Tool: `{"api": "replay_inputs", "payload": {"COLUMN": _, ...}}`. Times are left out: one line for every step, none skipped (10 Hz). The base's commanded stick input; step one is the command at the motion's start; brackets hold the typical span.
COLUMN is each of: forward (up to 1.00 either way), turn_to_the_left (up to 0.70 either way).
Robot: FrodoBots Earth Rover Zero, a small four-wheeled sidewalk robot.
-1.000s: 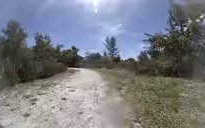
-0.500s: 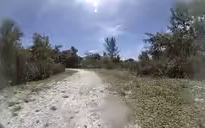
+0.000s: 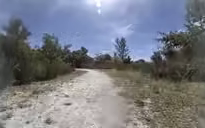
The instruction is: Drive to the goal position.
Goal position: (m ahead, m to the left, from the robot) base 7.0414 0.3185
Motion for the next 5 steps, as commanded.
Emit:
{"api": "replay_inputs", "payload": {"forward": 0.7, "turn_to_the_left": 0.0}}
{"api": "replay_inputs", "payload": {"forward": 0.7, "turn_to_the_left": 0.0}}
{"api": "replay_inputs", "payload": {"forward": 0.7, "turn_to_the_left": 0.0}}
{"api": "replay_inputs", "payload": {"forward": 0.7, "turn_to_the_left": 0.0}}
{"api": "replay_inputs", "payload": {"forward": 0.7, "turn_to_the_left": 0.0}}
